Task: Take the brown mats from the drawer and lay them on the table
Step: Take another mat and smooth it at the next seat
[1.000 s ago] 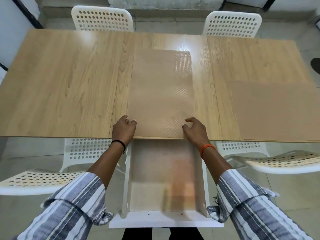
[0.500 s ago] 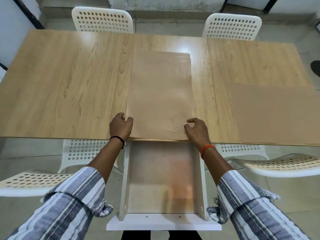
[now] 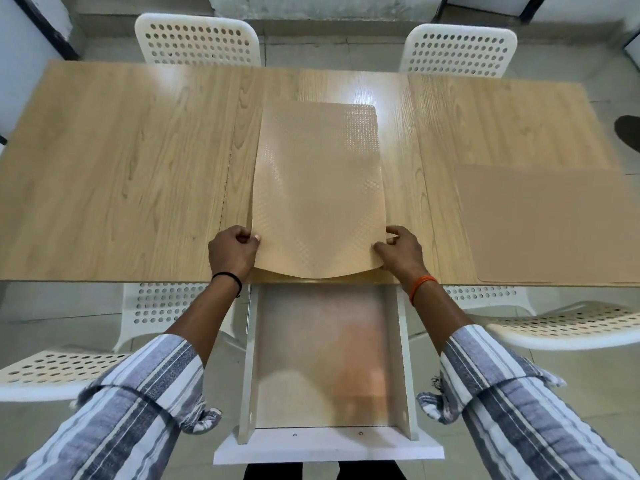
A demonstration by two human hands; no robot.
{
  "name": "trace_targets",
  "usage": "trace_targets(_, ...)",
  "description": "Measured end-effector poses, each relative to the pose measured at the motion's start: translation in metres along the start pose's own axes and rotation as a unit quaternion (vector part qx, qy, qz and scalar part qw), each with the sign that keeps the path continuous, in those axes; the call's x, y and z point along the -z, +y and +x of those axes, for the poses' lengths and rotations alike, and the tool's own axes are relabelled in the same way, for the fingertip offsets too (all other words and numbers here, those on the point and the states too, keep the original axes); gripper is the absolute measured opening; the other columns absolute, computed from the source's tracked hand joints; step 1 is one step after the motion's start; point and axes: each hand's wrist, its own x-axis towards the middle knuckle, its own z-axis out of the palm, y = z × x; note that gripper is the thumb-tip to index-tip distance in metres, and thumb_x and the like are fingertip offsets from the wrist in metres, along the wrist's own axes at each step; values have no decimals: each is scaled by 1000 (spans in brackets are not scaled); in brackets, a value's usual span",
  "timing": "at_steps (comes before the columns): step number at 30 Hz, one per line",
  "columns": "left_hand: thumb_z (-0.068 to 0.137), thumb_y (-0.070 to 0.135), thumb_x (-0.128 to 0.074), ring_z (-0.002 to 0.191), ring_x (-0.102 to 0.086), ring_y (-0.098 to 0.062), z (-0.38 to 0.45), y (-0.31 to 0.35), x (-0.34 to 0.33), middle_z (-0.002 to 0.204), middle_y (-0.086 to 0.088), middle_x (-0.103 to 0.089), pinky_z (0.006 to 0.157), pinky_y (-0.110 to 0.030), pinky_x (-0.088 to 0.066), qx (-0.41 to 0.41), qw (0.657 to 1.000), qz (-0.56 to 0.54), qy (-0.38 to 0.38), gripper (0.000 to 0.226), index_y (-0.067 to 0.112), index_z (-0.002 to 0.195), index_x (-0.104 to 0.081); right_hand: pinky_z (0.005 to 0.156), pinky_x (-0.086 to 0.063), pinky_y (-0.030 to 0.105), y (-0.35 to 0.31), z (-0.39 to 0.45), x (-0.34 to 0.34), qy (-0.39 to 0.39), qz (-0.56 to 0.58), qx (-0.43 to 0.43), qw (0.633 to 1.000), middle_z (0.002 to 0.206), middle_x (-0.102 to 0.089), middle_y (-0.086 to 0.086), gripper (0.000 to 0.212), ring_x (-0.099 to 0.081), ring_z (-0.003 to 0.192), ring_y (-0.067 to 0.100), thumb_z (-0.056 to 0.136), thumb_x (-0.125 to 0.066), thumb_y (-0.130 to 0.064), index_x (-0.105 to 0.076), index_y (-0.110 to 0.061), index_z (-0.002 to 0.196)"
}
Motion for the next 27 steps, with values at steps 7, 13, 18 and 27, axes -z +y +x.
trace_targets(7, 86, 15, -64, 64, -42, -16, 7, 4, 4, 63, -1, -45, 64, -26, -37, 10, 993, -91, -72, 30, 13, 63, -45, 66, -59, 35, -14, 8, 4, -66, 14, 18, 998, 114, -65, 9, 43, -66, 98, 28, 94, -51, -1, -54, -15, 135)
trace_targets(13, 83, 4, -65, 95, -59, -22, 18, 14, 19, 123, -9, -58, 77, -31, -49, 118, 959, -199, -163, 51, 16, 128, -45, 56, -56, 23, -26, -9, 14, -113, 72, 72, 988, 111, -66, 14, 72, -68, 90, 23, 83, -41, 20, -49, -22, 140)
trace_targets(18, 93, 19, -63, 91, -65, -24, 27, 24, 46, 119, -11, -64, 78, -35, -56, 161, 938, -192, -239, 44, 7, 134, -53, 58, -55, 29, -24, -32, 20, -134, 106, 93, 981, 109, -72, 13, 61, -70, 91, 27, 85, -42, 18, -61, -26, 123)
trace_targets(27, 85, -17, -43, 75, -69, -9, -13, 21, 82, 83, 7, -75, 54, -12, -49, -32, 956, -159, -244, 44, 21, 92, -66, 72, -52, 34, -31, -68, -3, -140, 90, 29, 986, 102, -64, 17, 27, -61, 82, 26, 87, -58, -5, -59, -3, 113)
